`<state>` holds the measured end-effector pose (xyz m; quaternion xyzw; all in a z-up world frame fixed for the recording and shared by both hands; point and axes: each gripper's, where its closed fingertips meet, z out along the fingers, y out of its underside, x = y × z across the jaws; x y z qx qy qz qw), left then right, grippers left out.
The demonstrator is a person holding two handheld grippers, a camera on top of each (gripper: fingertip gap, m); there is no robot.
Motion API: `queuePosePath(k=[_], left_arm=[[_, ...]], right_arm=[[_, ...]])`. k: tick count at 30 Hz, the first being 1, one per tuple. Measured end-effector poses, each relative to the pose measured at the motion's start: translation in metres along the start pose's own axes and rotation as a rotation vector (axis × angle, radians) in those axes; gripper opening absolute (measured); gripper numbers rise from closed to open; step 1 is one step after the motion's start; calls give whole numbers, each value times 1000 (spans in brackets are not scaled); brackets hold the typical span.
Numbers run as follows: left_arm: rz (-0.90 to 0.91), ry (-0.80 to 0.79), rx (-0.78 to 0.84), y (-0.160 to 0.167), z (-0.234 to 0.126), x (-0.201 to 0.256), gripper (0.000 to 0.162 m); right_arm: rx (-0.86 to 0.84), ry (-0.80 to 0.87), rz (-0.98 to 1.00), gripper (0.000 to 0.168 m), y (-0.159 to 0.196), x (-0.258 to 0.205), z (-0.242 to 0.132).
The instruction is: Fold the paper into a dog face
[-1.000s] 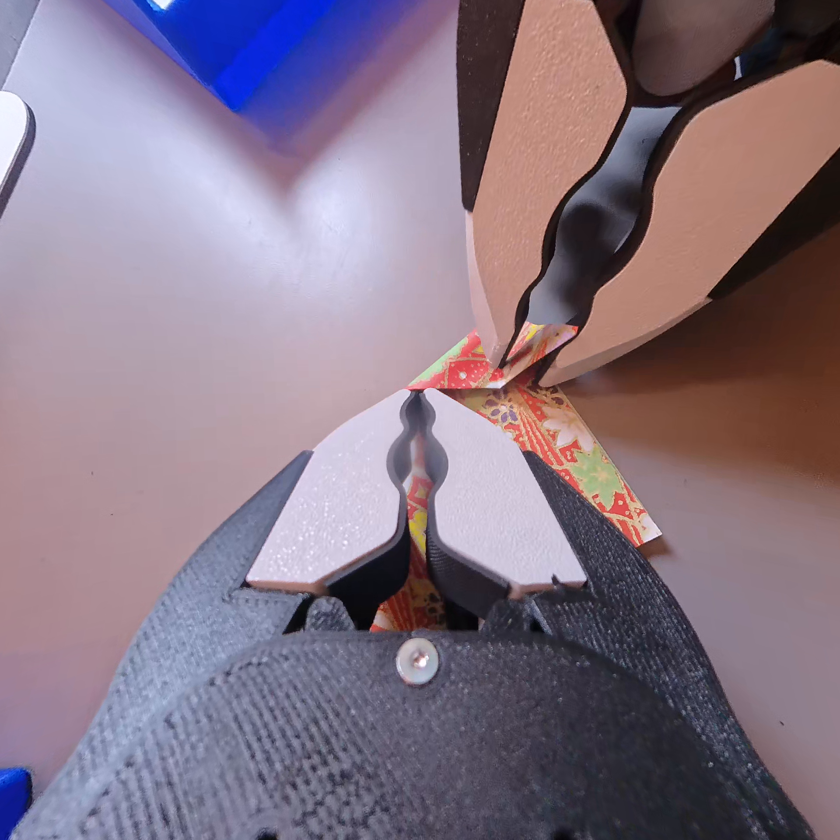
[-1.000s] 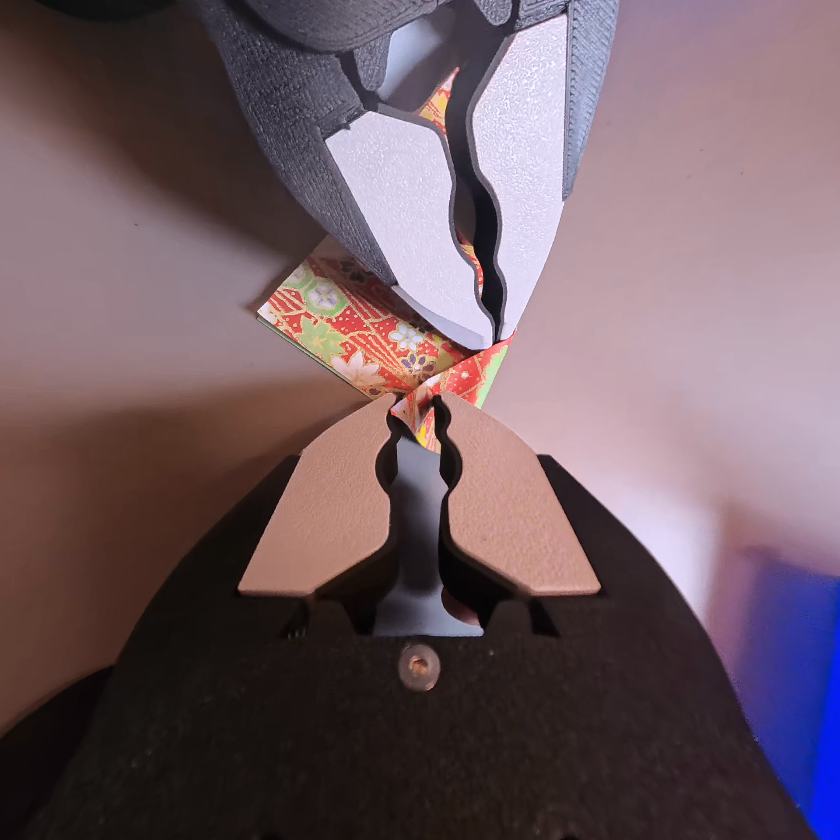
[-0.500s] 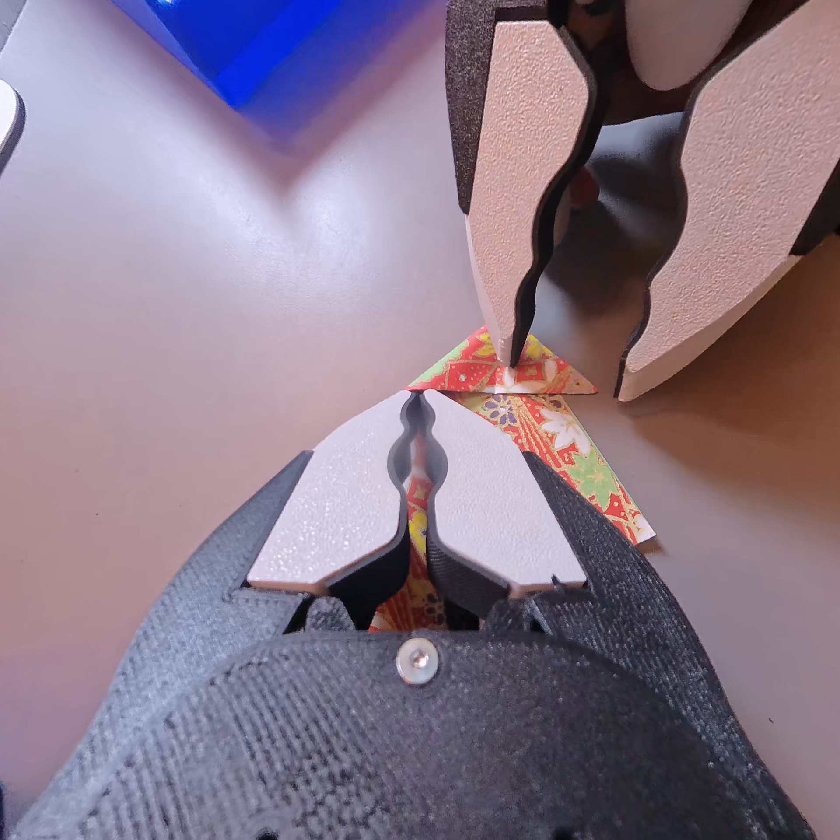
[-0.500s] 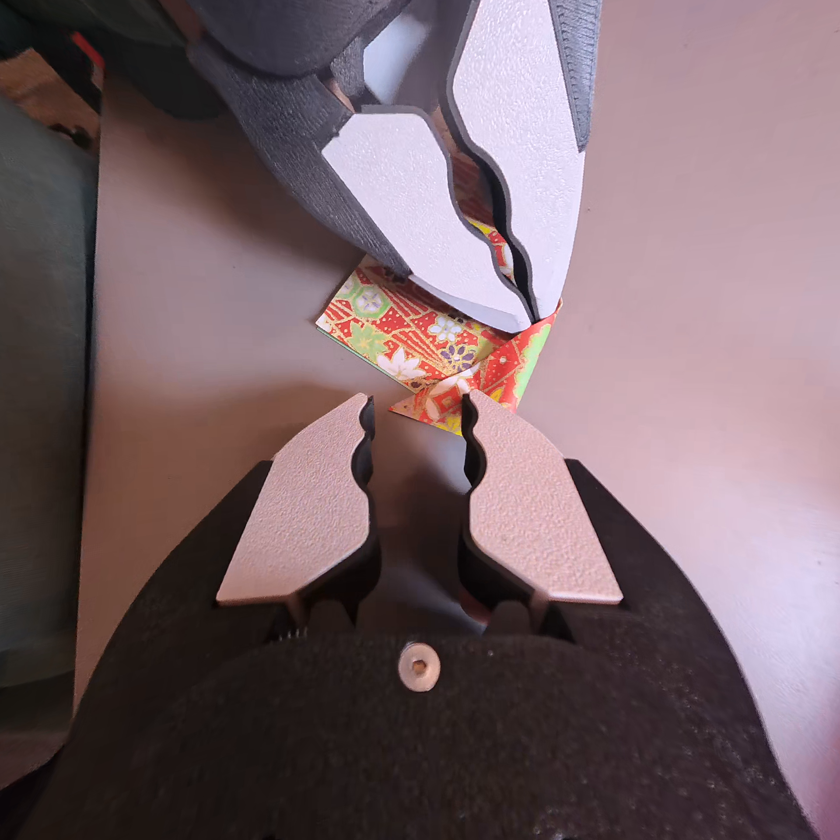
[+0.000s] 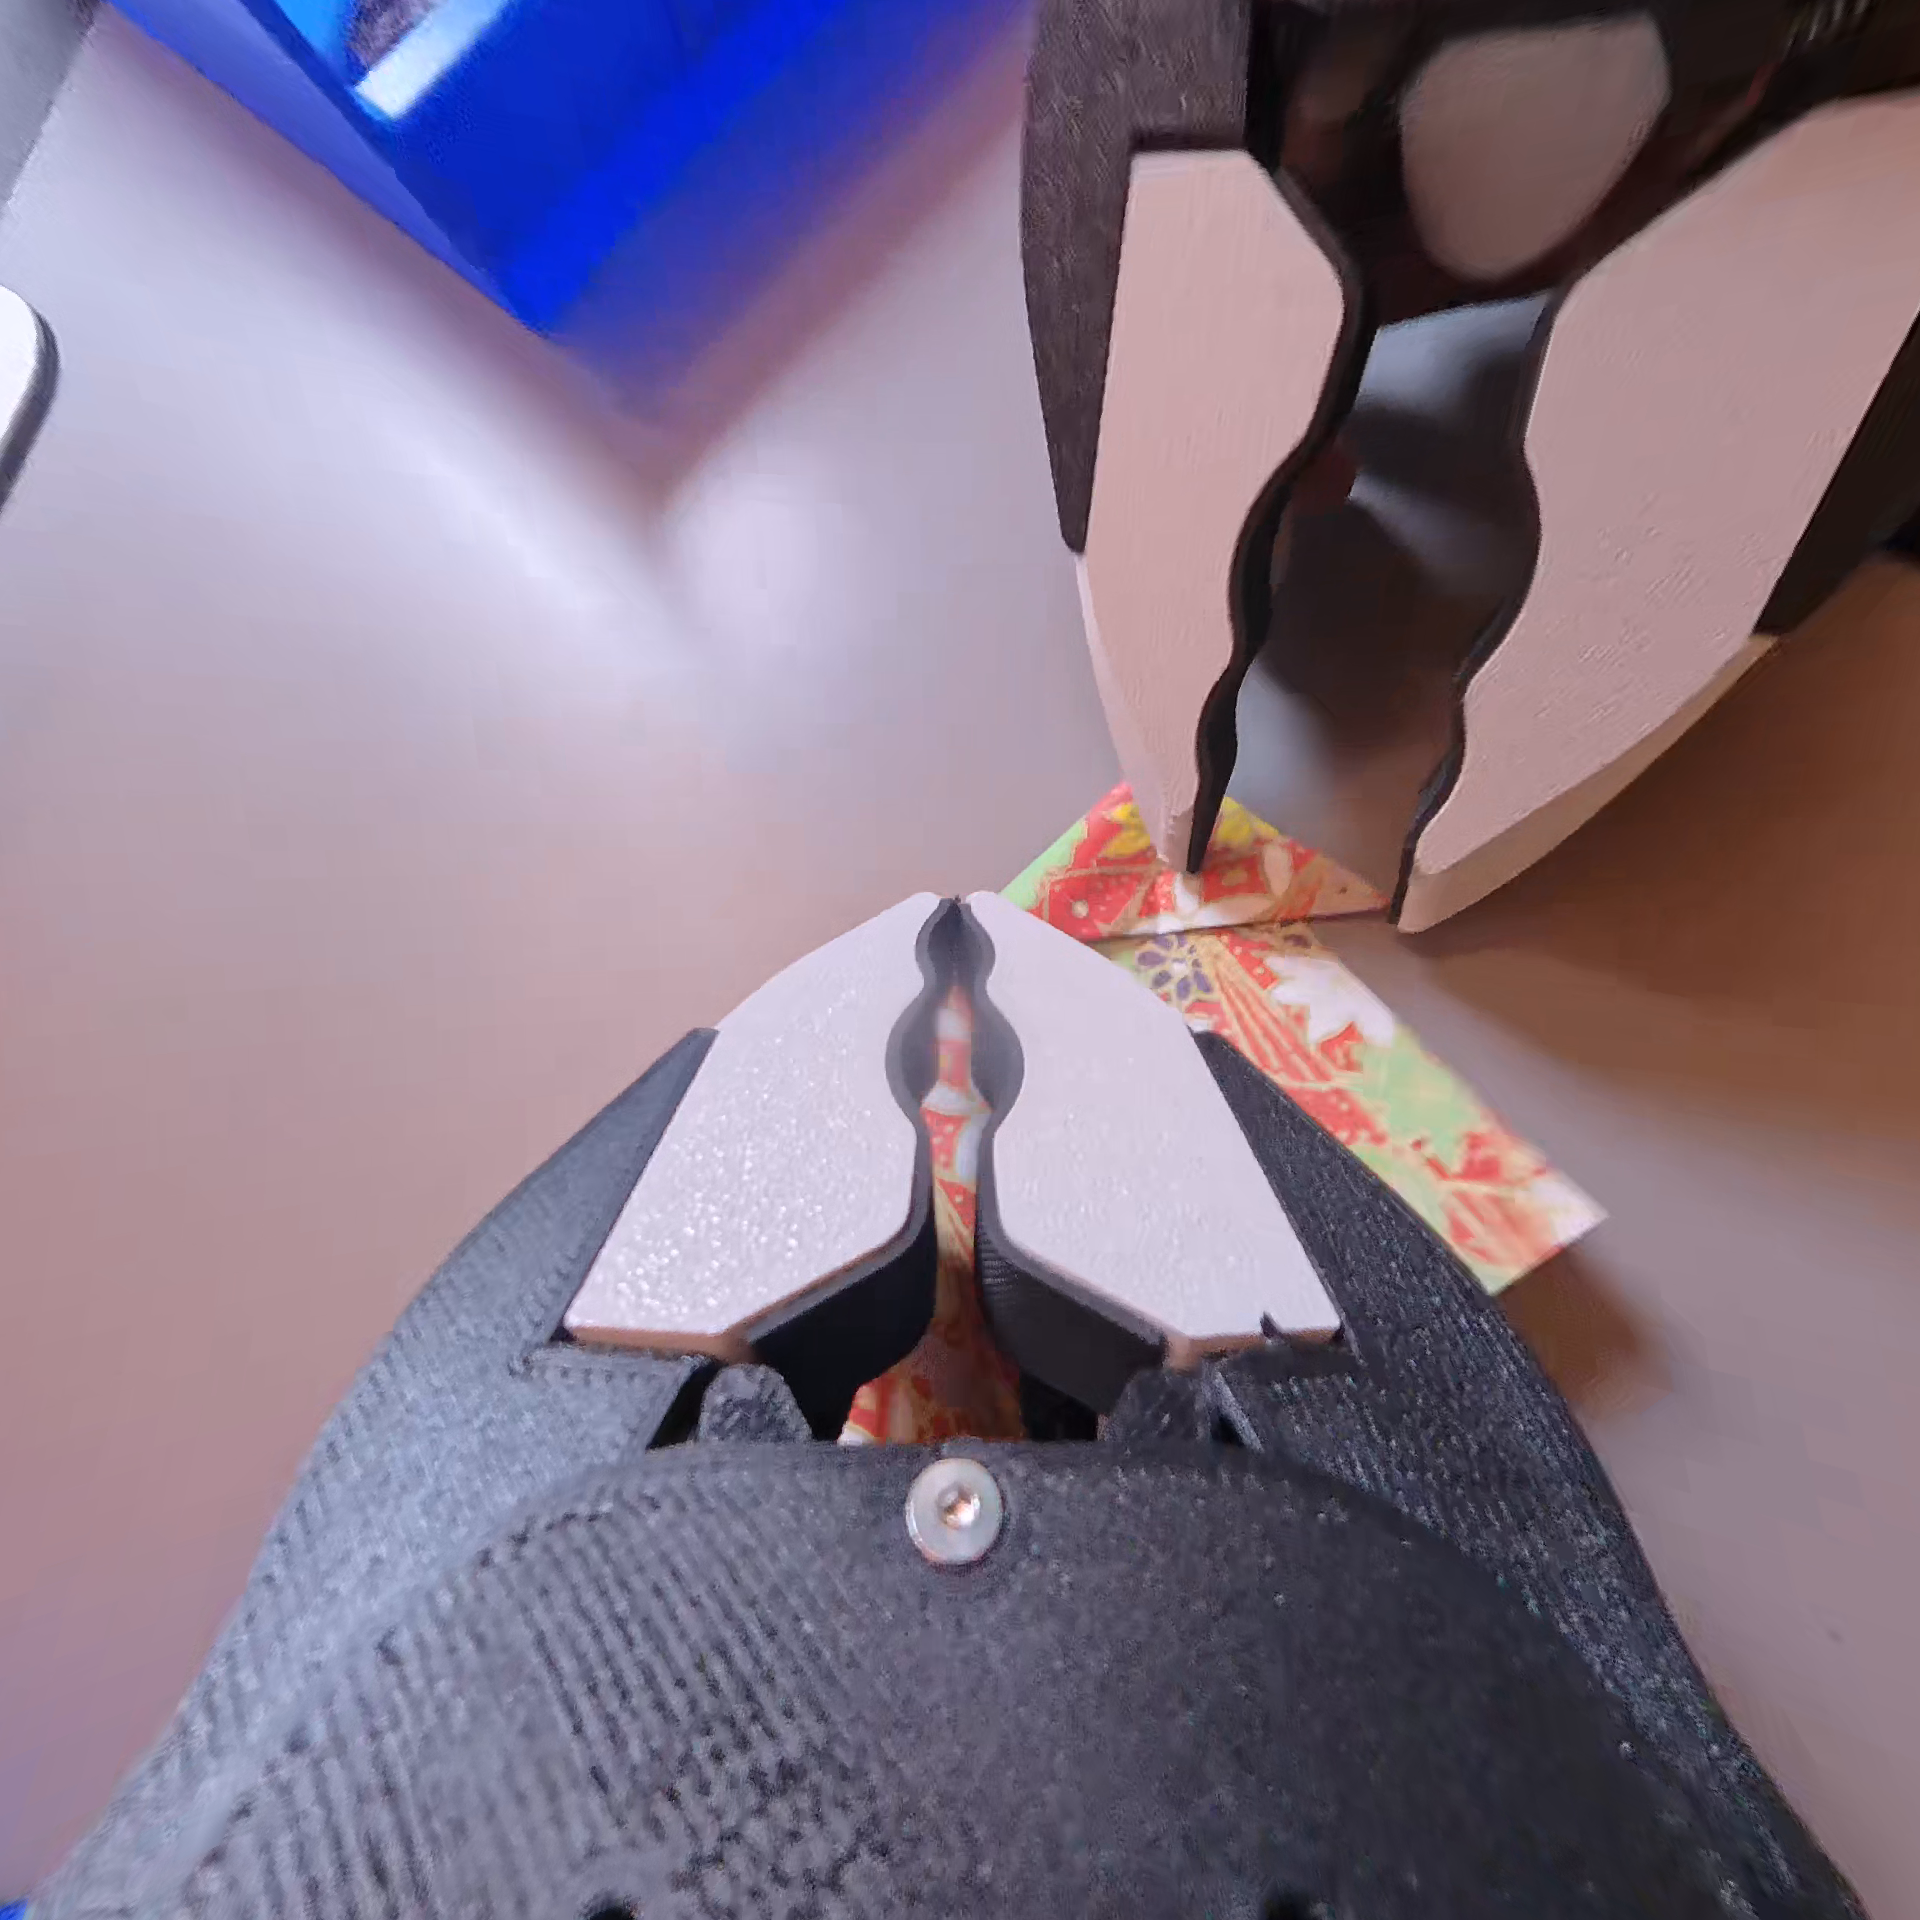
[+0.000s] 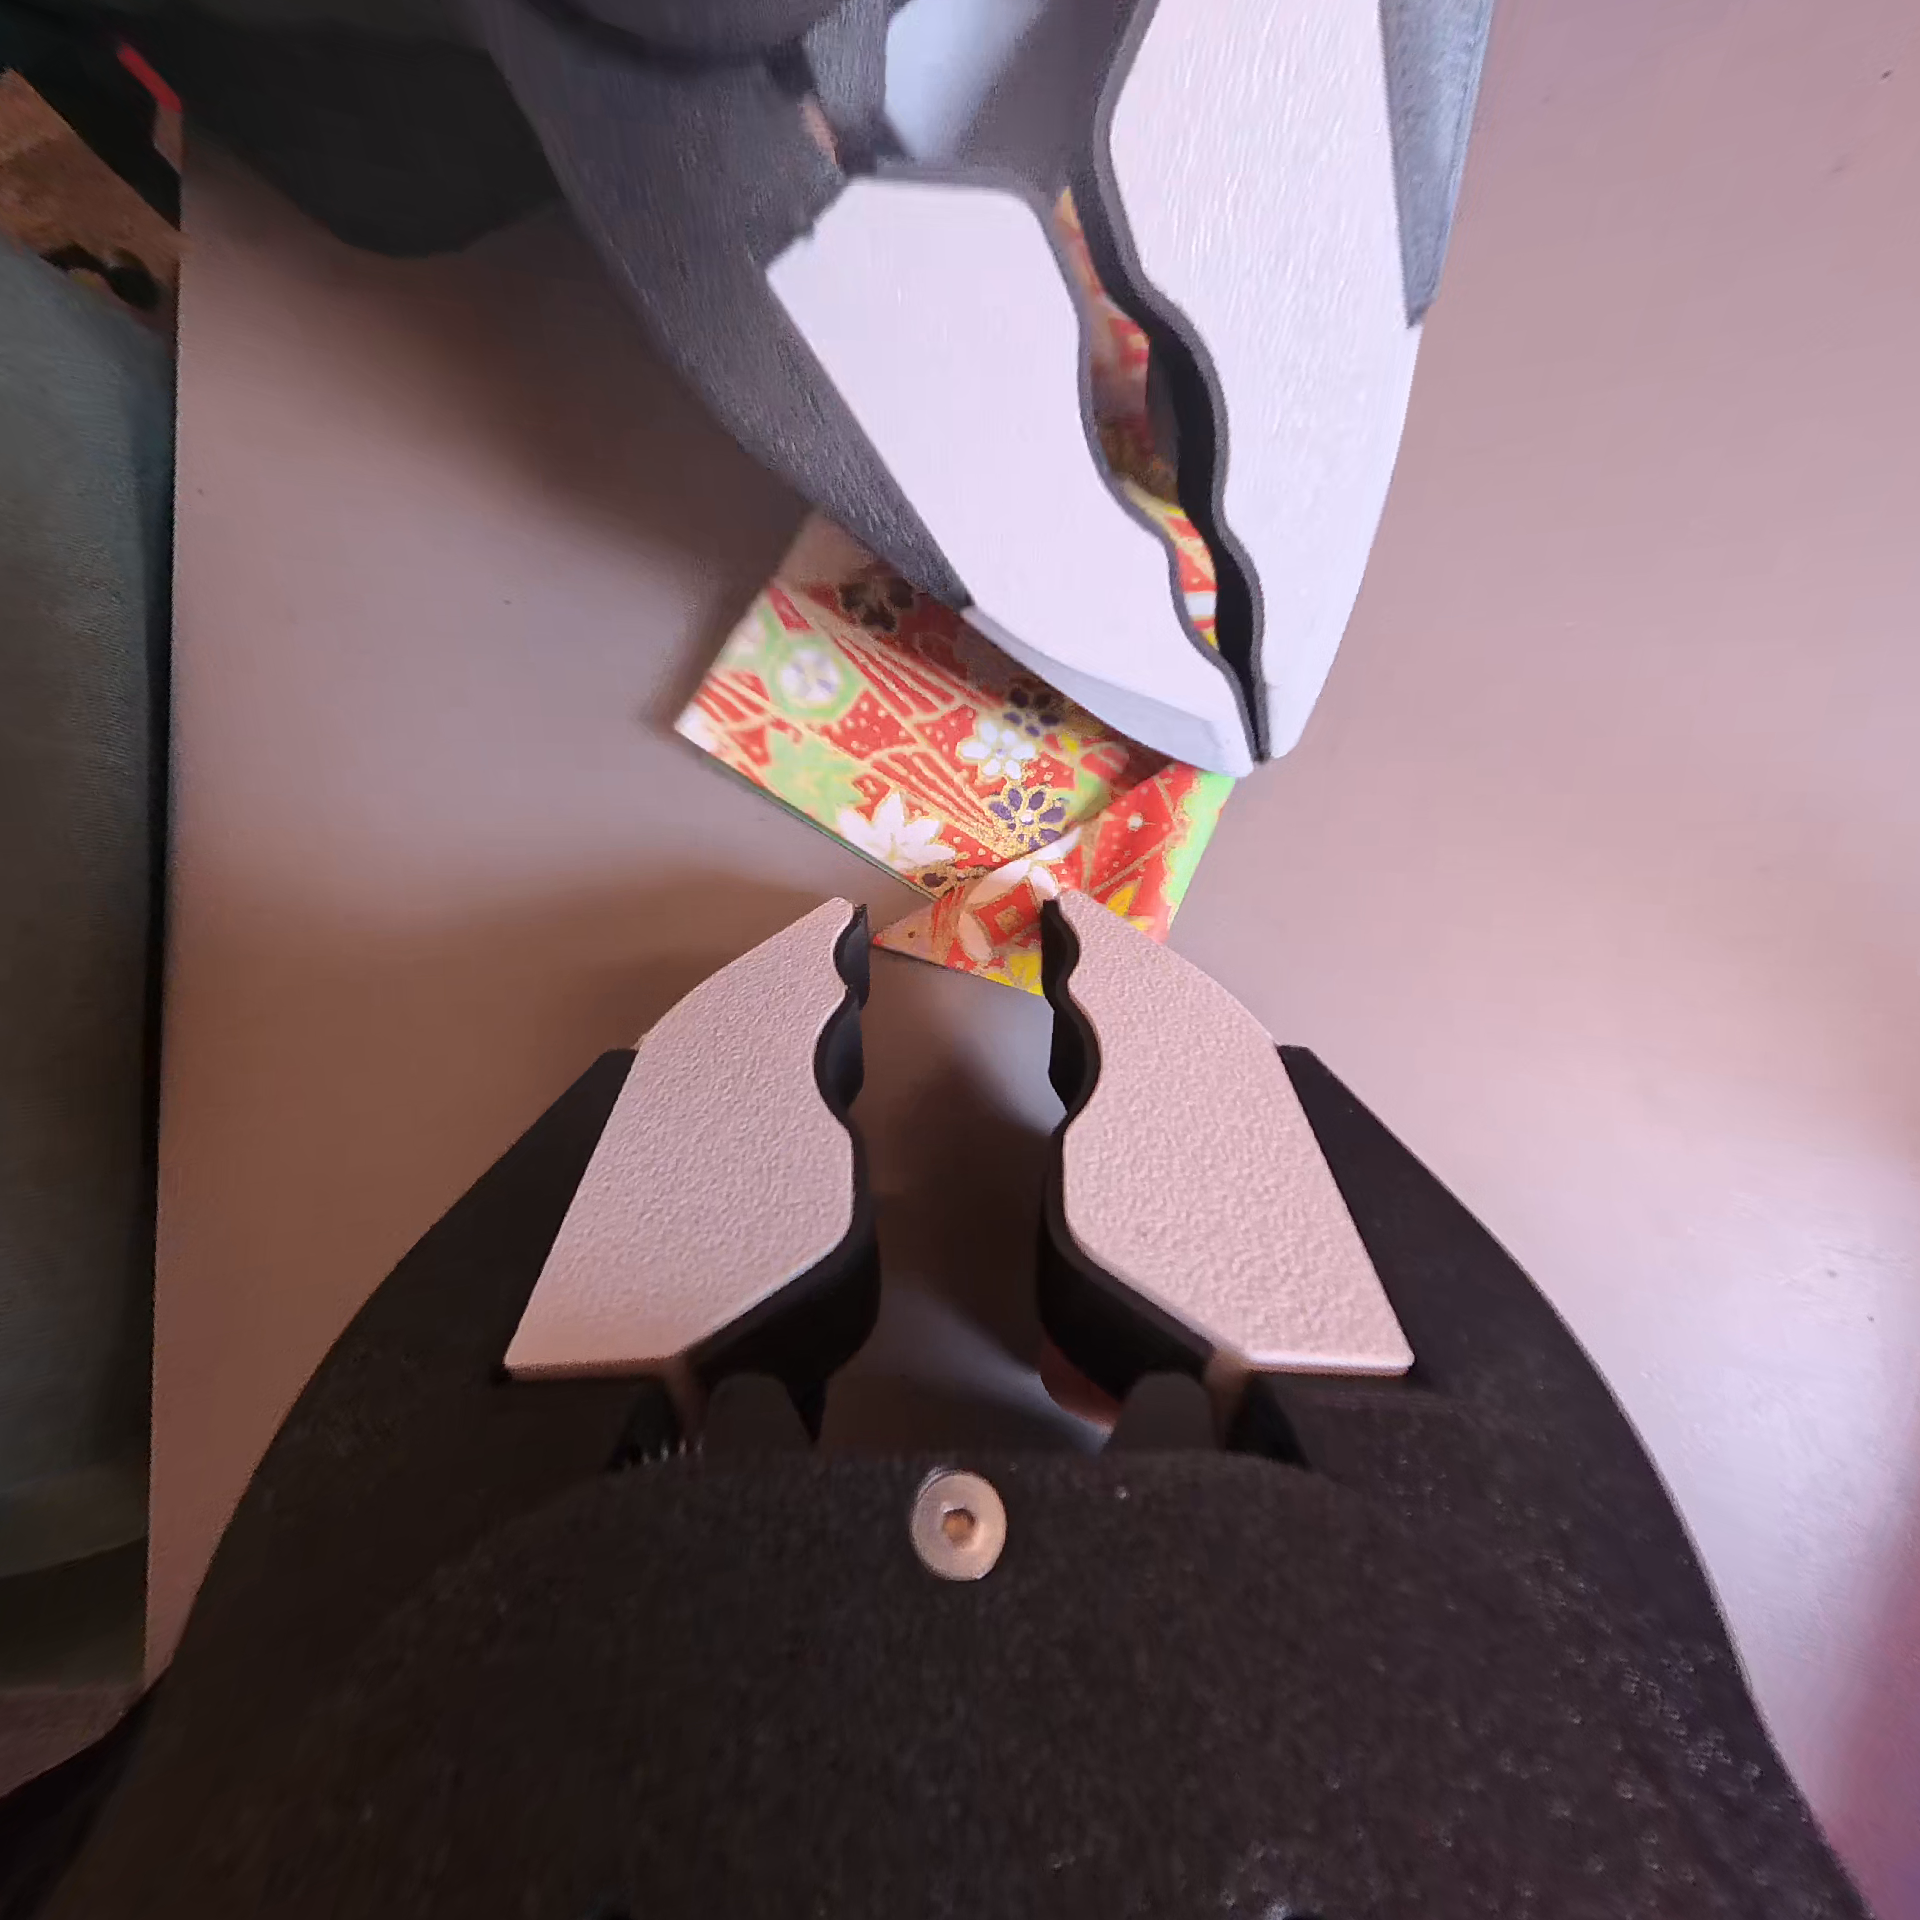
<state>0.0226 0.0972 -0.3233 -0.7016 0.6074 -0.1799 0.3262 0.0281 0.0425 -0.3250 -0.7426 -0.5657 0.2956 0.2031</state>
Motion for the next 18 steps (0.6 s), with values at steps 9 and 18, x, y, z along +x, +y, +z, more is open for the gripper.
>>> queuePosePath(k=[9, 18], left_arm=[[116, -78, -51, 4, 3, 0, 0], [102, -69, -32, 4, 3, 0, 0]], right_arm=[[23, -81, 41, 42, -2, -6, -5], [171, 67, 105, 0, -31, 41, -10]])
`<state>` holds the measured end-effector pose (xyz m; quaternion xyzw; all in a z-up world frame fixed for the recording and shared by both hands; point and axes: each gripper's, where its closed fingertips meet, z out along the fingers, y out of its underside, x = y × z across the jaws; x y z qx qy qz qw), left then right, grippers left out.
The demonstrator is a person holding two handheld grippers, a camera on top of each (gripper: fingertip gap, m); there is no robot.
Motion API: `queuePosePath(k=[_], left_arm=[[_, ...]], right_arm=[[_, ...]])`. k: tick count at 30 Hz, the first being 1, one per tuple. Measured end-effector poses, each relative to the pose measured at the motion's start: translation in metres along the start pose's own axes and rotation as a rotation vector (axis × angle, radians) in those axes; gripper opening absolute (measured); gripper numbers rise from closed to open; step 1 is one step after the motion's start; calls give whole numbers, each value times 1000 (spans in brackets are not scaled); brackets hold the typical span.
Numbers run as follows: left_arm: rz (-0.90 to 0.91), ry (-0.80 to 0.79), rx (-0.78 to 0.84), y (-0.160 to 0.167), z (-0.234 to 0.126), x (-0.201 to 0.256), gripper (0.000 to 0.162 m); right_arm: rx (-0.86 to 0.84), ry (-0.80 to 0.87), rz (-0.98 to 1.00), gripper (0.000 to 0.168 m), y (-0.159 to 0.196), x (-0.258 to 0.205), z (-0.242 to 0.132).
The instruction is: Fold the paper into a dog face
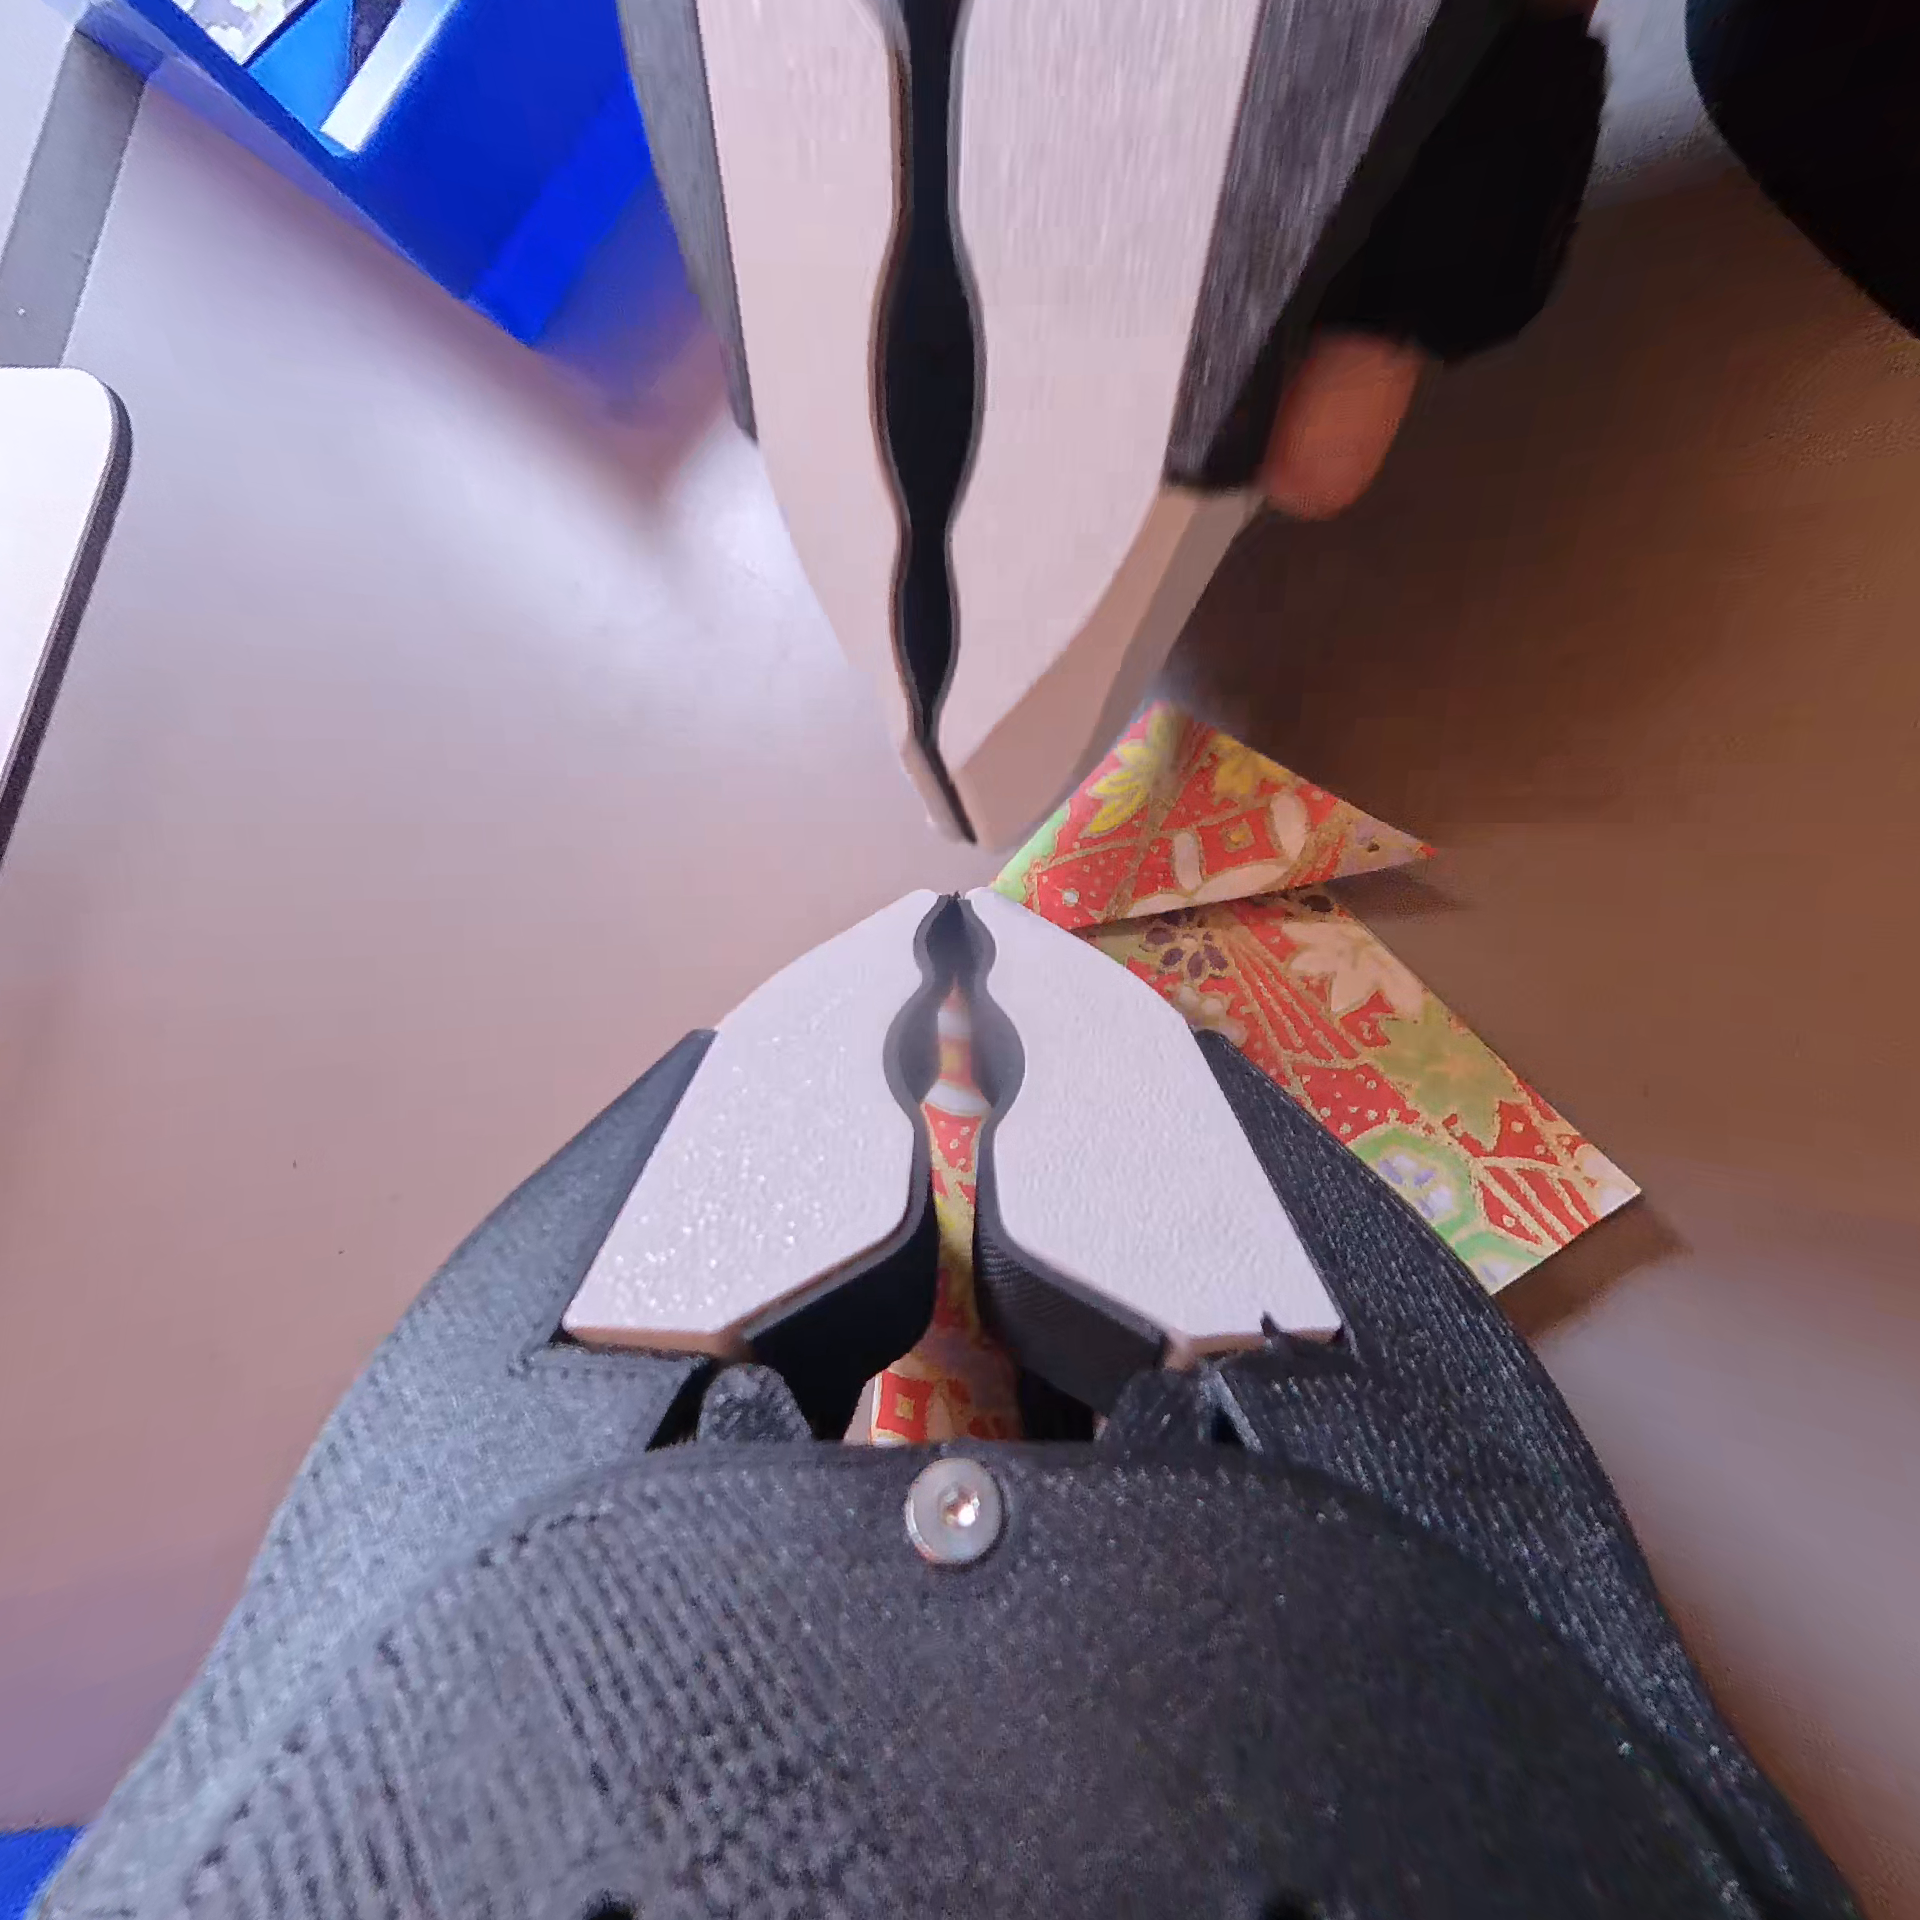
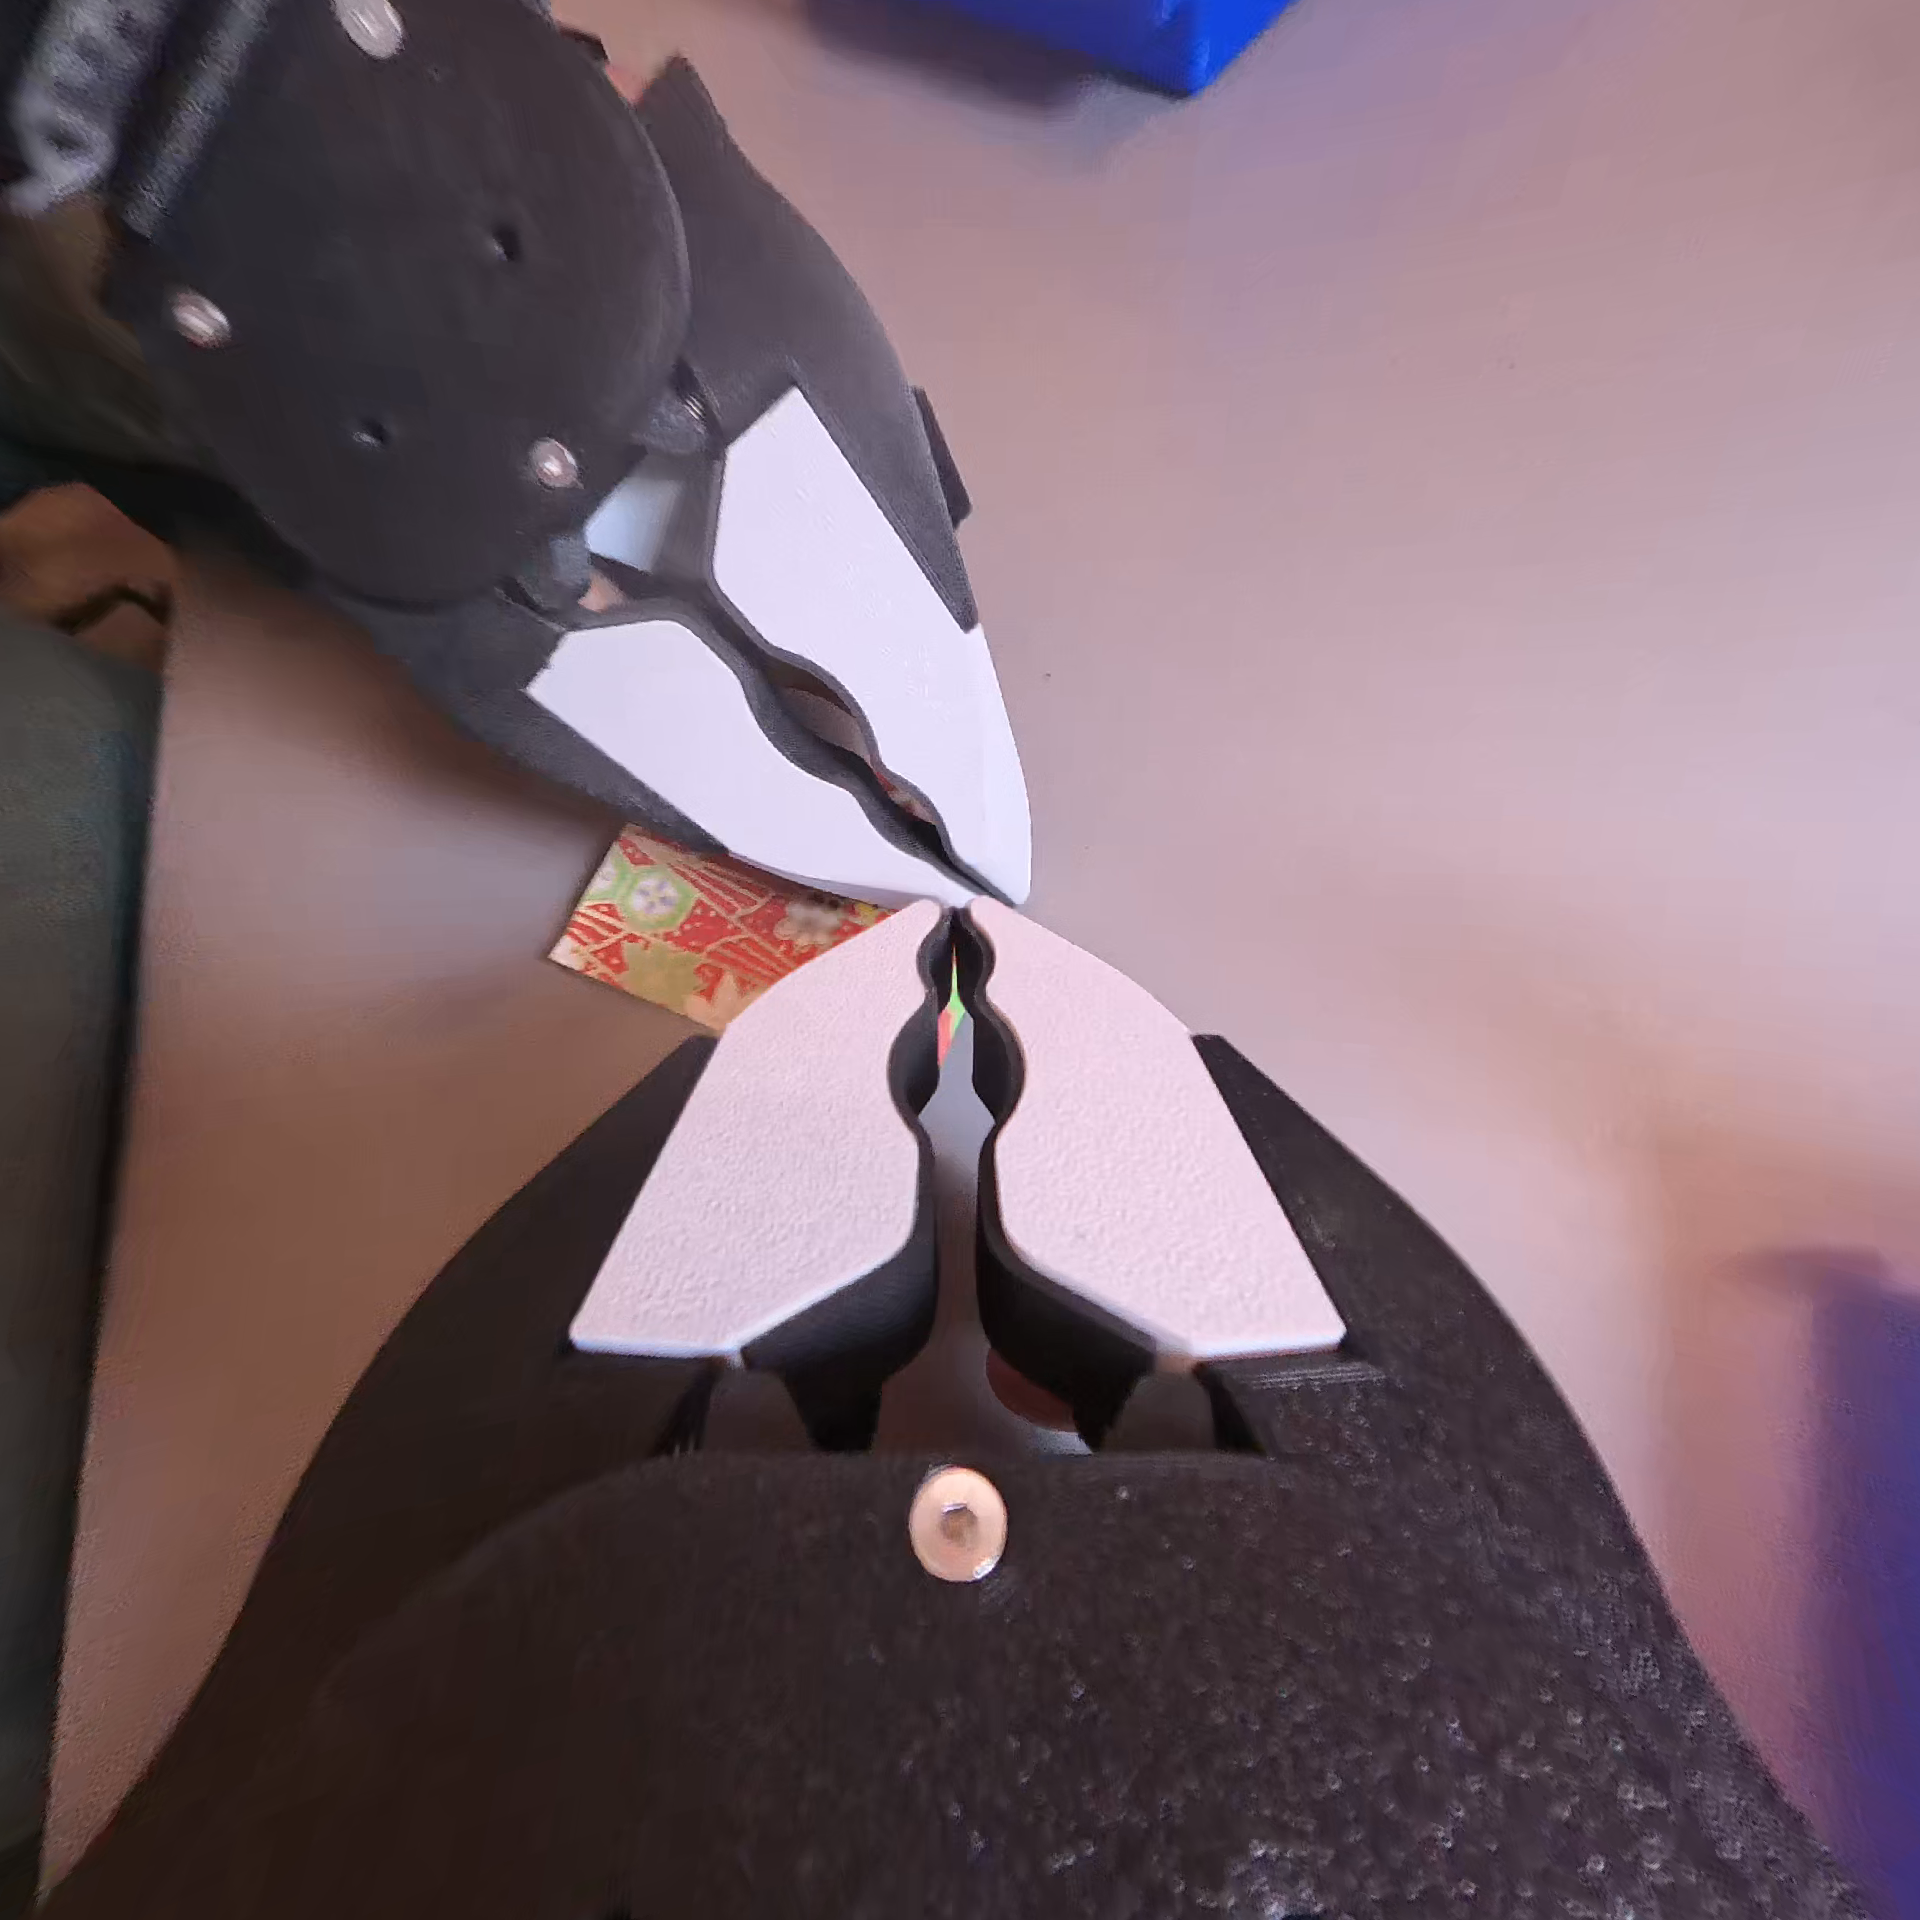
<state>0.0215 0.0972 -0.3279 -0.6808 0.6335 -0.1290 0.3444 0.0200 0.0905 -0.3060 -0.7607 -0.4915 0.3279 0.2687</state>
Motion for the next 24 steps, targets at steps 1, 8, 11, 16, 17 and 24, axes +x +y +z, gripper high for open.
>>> queuePosePath(k=[1, 8, 11, 16, 17, 24], left_arm=[[1, -1, 0, 0, 0, 0, 0], [-1, -1, 9, 0, 0, 0, 0], [-3, 2, 12, 0, 0, 0, 0], [25, -18, 10, 0, 0, 0, 0], [29, -23, 9, 0, 0, 0, 0], [25, -31, 8, 0, 0, 0, 1]], right_arm=[[-32, 15, -14, 0, 3, 1, 5], [-120, 71, -54, 0, 15, 7, 16], [-137, 99, -90, 0, 15, 7, 16], [-152, 106, -70, 0, 16, 6, 15], [-149, 104, -59, 0, 17, 6, 15], [-135, 126, -42, 0, 22, 5, 9]])
